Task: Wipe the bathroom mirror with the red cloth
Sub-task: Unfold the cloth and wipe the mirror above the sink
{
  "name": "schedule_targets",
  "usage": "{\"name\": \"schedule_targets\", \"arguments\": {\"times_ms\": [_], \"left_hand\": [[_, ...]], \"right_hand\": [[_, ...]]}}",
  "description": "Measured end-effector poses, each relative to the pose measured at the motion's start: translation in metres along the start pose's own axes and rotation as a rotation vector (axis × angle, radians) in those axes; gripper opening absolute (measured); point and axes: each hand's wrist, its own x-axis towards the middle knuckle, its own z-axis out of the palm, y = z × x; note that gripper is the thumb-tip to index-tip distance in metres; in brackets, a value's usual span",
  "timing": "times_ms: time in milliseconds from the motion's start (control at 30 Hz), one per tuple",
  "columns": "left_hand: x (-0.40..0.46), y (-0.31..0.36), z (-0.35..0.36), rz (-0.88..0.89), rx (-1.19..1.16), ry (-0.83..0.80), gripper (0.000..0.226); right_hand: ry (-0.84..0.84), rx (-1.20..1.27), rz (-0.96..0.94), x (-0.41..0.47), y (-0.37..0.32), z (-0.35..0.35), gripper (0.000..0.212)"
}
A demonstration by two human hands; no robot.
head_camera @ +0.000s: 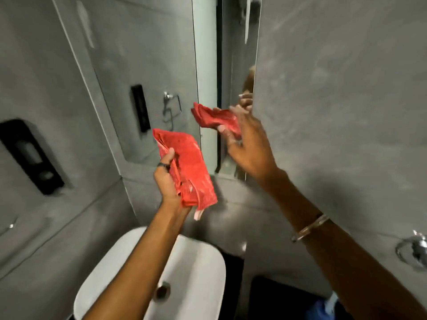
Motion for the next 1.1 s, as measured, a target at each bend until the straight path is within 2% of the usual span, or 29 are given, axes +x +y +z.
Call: {"name": "schedule_targets", "arguments": {"times_ms": [133, 200, 267, 333, 400, 533, 567, 633, 733, 833, 900, 1000, 1100], "left_hand": [[0.043, 0.063, 0.095, 0.236, -0.07, 0.011, 0.027], [0.06, 0.093, 0.141, 0.47, -0.081, 0.063, 0.042], [0.07, 0.123, 0.191, 0.766, 0.002, 0.035, 0.058], [0.083, 0.144, 0.236, 0.964, 0.227, 0.002, 0.066], [0.1, 0.16, 0.276, 1.102, 0.56, -0.001, 0.067], [0.133, 0.155, 0.331, 1.365, 1.193, -0.129, 0.071], [0.138, 0.145, 0.339, 1.392, 1.329, -0.149, 0.074], [0.149, 0.125, 0.35, 1.422, 1.482, -0.066, 0.079], [0.161, 0.114, 0.358, 1.497, 1.488, 0.081, 0.08], [0.162, 0.116, 0.364, 1.514, 1.495, 0.1, 0.081], [0.157, 0.109, 0.364, 1.533, 1.536, 0.028, 0.08], [0.149, 0.08, 0.335, 1.647, 1.638, -0.171, 0.073], [0.145, 0.061, 0.289, 1.595, 1.672, -0.213, 0.068]], "right_hand": [[0.228, -0.233, -0.166, 0.075, -0.025, -0.052, 0.067], [0.334, -0.387, -0.266, 0.106, -0.036, -0.079, 0.069], [0.431, -0.524, -0.338, 0.138, -0.047, -0.112, 0.071], [0.508, -0.625, -0.354, 0.169, -0.054, -0.146, 0.071], [0.576, -0.691, -0.341, 0.194, -0.059, -0.178, 0.072], [0.566, -0.678, -0.282, 0.219, -0.044, -0.204, 0.071], [0.565, -0.687, -0.263, 0.219, -0.036, -0.204, 0.07], [0.574, -0.774, -0.264, 0.221, -0.019, -0.203, 0.07], [0.607, -0.858, -0.295, 0.227, -0.003, -0.199, 0.071], [0.627, -0.869, -0.32, 0.232, -0.001, -0.198, 0.072], [0.63, -0.867, -0.345, 0.233, 0.002, -0.197, 0.071], [0.629, -0.847, -0.335, 0.23, 0.004, -0.196, 0.069], [0.599, -0.835, -0.329, 0.224, 0.003, -0.195, 0.069]]}}
